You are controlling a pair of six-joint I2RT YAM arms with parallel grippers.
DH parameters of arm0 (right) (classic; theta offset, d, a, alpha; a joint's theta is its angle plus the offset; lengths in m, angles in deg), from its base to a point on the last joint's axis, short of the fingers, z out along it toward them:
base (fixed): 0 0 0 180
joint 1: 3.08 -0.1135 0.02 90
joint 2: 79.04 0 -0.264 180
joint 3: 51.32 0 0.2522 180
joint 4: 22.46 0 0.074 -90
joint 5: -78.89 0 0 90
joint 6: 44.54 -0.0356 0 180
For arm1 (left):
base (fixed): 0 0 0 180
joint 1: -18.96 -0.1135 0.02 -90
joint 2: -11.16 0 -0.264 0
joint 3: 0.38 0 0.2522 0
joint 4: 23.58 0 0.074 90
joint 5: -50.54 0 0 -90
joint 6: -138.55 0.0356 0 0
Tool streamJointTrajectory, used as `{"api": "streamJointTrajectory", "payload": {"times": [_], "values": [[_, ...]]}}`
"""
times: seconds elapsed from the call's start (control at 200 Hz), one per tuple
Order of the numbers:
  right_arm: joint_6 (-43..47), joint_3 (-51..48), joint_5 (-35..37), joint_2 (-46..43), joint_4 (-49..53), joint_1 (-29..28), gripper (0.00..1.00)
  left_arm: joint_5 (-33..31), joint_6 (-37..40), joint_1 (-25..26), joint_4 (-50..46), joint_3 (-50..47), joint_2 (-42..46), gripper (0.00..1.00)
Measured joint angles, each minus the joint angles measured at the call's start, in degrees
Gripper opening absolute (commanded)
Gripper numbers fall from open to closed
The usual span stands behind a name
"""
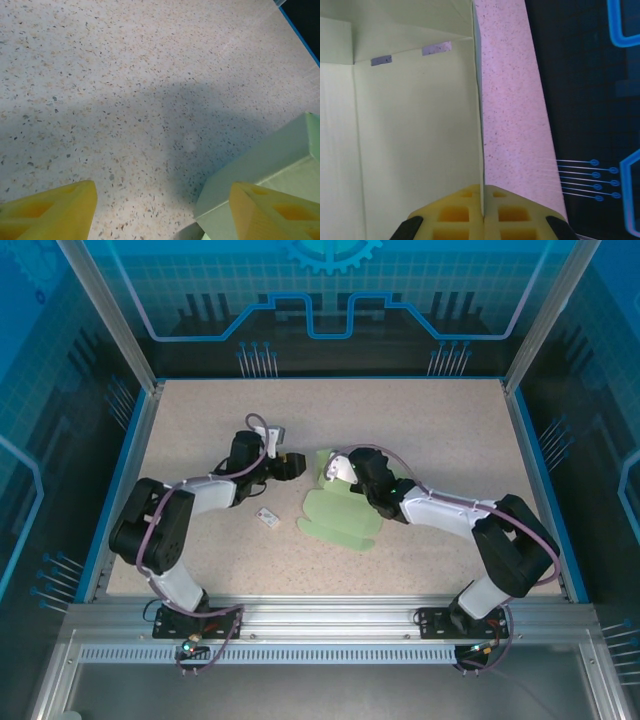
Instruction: Fold the paper box
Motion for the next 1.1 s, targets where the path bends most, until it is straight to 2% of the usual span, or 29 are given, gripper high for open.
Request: {"api": "streamJointTrajectory", "payload": {"times": [0.45, 0.625, 1.101], "values": [[8.4, -2.4, 7.0, 3.8, -9.3, -1.8, 0.03, 6.5, 2.7, 1.6, -0.2, 0.5, -3.7, 0.71], [9.9, -3.0, 7.4, 4.0, -11.0, -1.9, 0.03, 8.5, 4.3, 3.3, 0.0, 0.5, -5.4, 0.71], [10.6, -3.2, 7.0, 4.1, -11.8, -1.9, 0.03, 13.5, 4.5, 3.3, 6.7, 0.7, -8.3, 0.62]]}}
